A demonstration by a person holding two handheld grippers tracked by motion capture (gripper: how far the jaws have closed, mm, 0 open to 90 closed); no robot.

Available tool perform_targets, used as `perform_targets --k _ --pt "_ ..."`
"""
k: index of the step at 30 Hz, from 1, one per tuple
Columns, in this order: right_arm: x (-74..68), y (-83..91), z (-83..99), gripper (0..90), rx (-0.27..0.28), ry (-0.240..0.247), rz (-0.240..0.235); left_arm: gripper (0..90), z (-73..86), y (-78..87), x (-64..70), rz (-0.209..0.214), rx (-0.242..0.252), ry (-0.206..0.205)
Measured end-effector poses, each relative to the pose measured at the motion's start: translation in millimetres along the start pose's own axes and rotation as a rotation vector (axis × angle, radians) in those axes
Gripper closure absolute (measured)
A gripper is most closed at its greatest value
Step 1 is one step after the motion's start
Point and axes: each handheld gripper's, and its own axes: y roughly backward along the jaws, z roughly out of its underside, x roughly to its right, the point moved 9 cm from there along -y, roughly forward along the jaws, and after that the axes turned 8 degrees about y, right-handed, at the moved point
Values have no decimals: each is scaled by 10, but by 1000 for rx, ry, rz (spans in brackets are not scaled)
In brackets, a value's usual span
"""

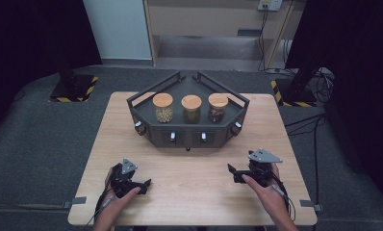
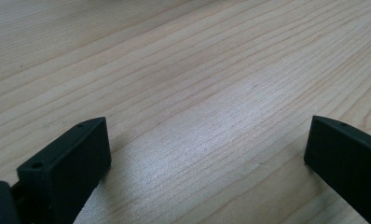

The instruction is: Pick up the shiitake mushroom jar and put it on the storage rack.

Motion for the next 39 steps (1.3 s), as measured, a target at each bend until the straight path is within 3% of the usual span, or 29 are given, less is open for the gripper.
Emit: perform_targets --k 28,39 --pt "-145 23 156 23 -3 -12 -38 0 0 0 0 0 0 0" --pt "-249 -120 244 23 -72 17 -71 0 3 3 8 -5 0 1"
